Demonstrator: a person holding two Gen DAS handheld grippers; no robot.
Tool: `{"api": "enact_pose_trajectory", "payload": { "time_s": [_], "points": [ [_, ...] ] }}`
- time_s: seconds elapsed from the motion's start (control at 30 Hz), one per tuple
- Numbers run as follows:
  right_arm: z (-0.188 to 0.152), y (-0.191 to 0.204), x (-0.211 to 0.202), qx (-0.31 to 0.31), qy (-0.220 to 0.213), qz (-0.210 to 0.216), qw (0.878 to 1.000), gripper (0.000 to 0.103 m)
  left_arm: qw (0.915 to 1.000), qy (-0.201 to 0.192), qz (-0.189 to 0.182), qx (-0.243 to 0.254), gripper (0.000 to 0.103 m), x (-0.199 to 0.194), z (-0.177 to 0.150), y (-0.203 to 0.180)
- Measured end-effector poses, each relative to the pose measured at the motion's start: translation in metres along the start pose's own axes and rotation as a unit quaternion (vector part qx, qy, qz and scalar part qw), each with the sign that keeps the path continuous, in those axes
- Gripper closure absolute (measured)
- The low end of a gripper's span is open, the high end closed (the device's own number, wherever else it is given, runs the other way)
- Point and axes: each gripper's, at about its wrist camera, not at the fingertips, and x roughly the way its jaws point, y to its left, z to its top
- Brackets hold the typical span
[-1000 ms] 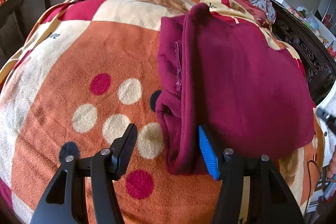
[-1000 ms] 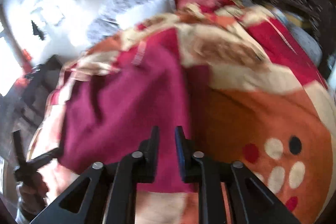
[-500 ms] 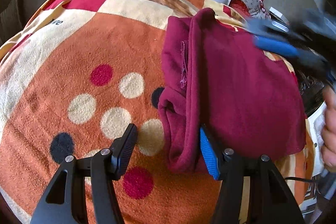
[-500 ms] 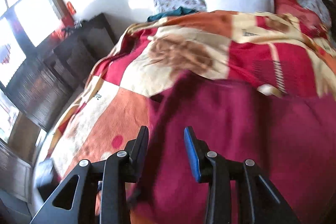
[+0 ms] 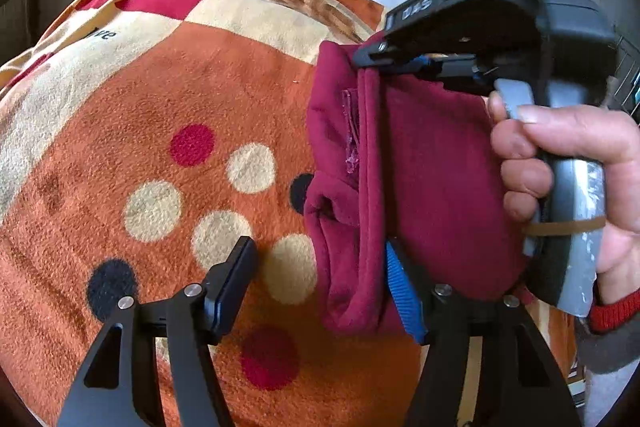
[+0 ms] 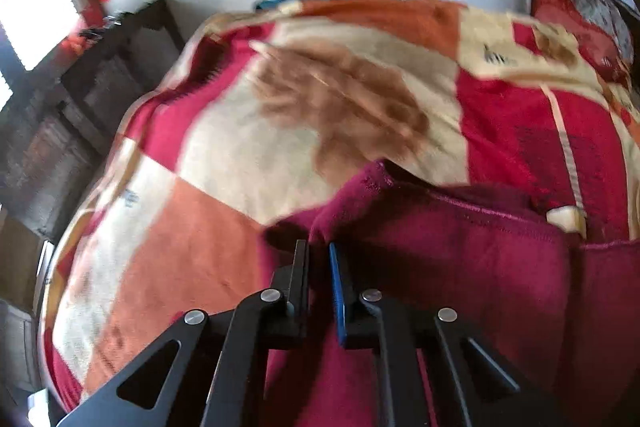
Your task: Fold small clothes
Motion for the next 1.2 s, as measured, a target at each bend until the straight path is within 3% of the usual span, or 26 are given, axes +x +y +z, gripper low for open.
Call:
{"api": "enact_pose_trajectory", "payload": {
  "time_s": [0.13, 0.23, 0.27, 0.3, 0.33, 0.37, 0.57, 0.67, 0.7, 0.8, 0.9, 1.07, 1.2],
  "points": [
    [-0.002, 0.007, 0.020, -0.025, 0.033, -0.019, 0.999, 0.090, 0.9999, -0.006, -0.001, -0.010, 0.039, -0.003, 0.000, 0.003],
    [-0.004, 0.003, 0.018, -0.015, 0.035, -0.007, 0.999, 0.085, 0.9999, -0.005, 0.000, -0.012, 0.036, -0.003, -0.001, 0.004],
    [-0.003, 0.004, 0.015, -0.014, 0.037, 0.000, 0.999, 0.069, 0.9999, -0.005, -0.001, -0.014, 0.034, -0.004, -0.001, 0.005],
    [-0.003, 0.007, 0.012, -0.016, 0.041, 0.001, 0.999, 0.042, 0.9998, -0.006, -0.002, -0.018, 0.033, -0.003, 0.000, 0.006],
    [-0.002, 0.009, 0.011, -0.019, 0.043, -0.007, 0.999, 0.026, 0.9998, -0.006, -0.005, -0.021, 0.032, -0.003, 0.000, 0.007],
    [-0.001, 0.013, 0.010, -0.028, 0.045, -0.018, 0.998, 0.025, 0.9997, -0.006, -0.007, -0.023, 0.031, -0.003, 0.000, 0.008],
    [0.000, 0.040, 0.032, -0.103, 0.093, -0.082, 0.987, 0.025, 0.9991, -0.006, -0.024, -0.034, 0.024, 0.000, 0.001, 0.013],
    [-0.004, 0.046, 0.043, -0.130, 0.094, -0.116, 0.980, 0.026, 0.9990, -0.006, -0.030, -0.032, 0.020, 0.003, 0.002, 0.013],
    [-0.006, 0.047, 0.045, -0.135, 0.090, -0.125, 0.979, 0.030, 0.9990, -0.006, -0.032, -0.030, 0.018, 0.004, 0.002, 0.013],
    [-0.010, 0.044, 0.044, -0.150, 0.070, -0.154, 0.974, 0.065, 0.9992, -0.006, -0.031, -0.023, 0.015, 0.008, 0.004, 0.010],
    [-0.011, 0.032, 0.023, -0.131, 0.050, -0.111, 0.984, 0.084, 0.9993, -0.008, -0.030, -0.021, 0.014, 0.012, 0.006, 0.006],
    [-0.011, 0.013, -0.026, -0.099, 0.008, -0.047, 0.994, 0.088, 0.9994, -0.014, -0.024, -0.022, 0.012, 0.017, 0.009, 0.001],
    [-0.008, 0.003, -0.052, -0.086, -0.012, -0.023, 0.996, 0.088, 0.9994, -0.020, -0.019, -0.020, 0.012, 0.020, 0.013, -0.005]
  ]
}}
